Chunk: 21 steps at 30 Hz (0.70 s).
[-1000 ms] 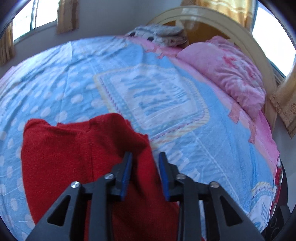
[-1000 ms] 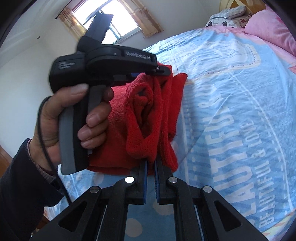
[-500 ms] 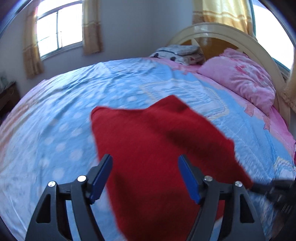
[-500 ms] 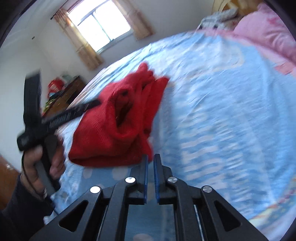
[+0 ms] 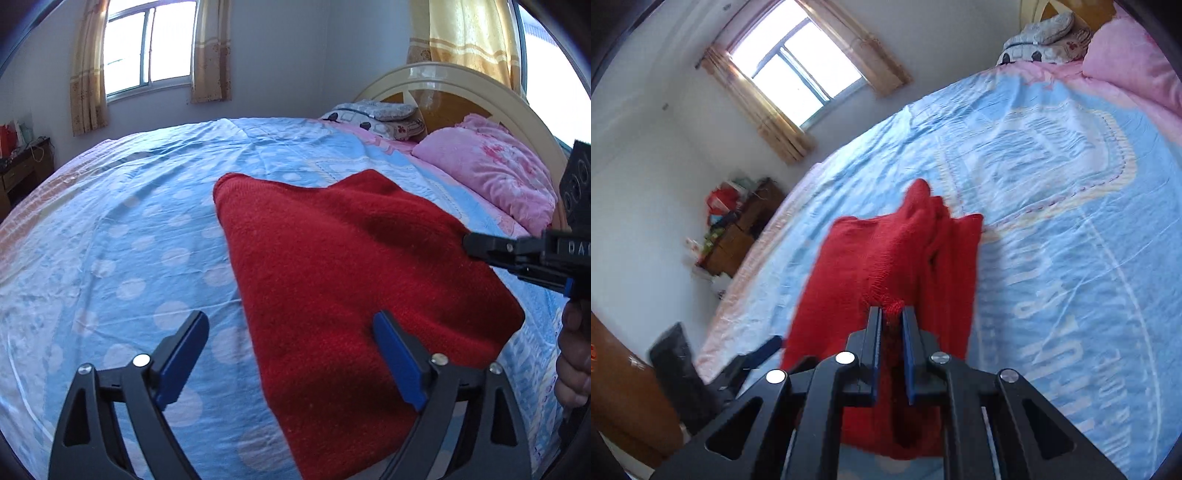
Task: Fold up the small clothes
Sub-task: 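Pinch the folded red sweater edge with the right tool and straighten it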
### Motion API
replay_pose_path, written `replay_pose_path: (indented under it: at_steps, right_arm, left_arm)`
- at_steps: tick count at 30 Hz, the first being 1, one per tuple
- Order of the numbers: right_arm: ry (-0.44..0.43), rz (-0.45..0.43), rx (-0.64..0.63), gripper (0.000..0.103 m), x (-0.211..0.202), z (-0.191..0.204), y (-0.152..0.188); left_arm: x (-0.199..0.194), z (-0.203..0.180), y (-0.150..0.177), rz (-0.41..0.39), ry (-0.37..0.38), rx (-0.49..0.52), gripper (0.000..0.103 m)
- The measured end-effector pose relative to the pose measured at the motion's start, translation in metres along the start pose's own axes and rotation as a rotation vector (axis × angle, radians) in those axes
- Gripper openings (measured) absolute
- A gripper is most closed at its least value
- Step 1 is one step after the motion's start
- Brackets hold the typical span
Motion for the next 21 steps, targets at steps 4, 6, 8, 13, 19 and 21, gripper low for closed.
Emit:
replay_pose_path:
  at_steps: [4, 6, 8, 13, 19, 21]
  right_arm:
    - [0.096, -0.003, -0.03, 0.006, -0.012, -0.022, 0.015]
    - [0.112, 0.006, -0.014, 0.006, -0.01, -0.034, 0.02]
    - [0.119, 0.006, -0.005, 0.006, -0.012, -0.037, 0.018]
    - [0.17, -0.01, -0.091, 0.015, -0.01, -0.027, 0.004]
    - [0.09, -0.133, -0.181, 0.035, -0.015, 0.019, -0.041]
    - [0.002, -0.067, -0.197, 0.035, 0.007, 0.038, -0.042]
  left_arm:
    - [0.001, -0.003, 0.002, 0.0, 0.019, -0.005, 0.1]
    - [0.001, -0.009, 0.002, -0.01, 0.022, 0.027, 0.1]
    - [-0.001, -0.013, 0.002, -0.019, 0.011, 0.057, 0.103]
    - [0.001, -0.009, 0.004, -0.013, 0.014, 0.048, 0.103]
    - [0.003, -0.006, 0.006, 0.0, 0.038, 0.002, 0.103]
    - [0.002, -0.006, 0.007, -0.004, 0.039, -0.004, 0.103]
Point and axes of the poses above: each gripper's, at about its wrist camera, not at the fingertips, and x roughly the way its jaws point, z to its left, y to its underside, the point moved 7 cm from there along x, roughly the way its jaws point, and after that the axes turned 12 degrees about -z, right-handed, at the moved point
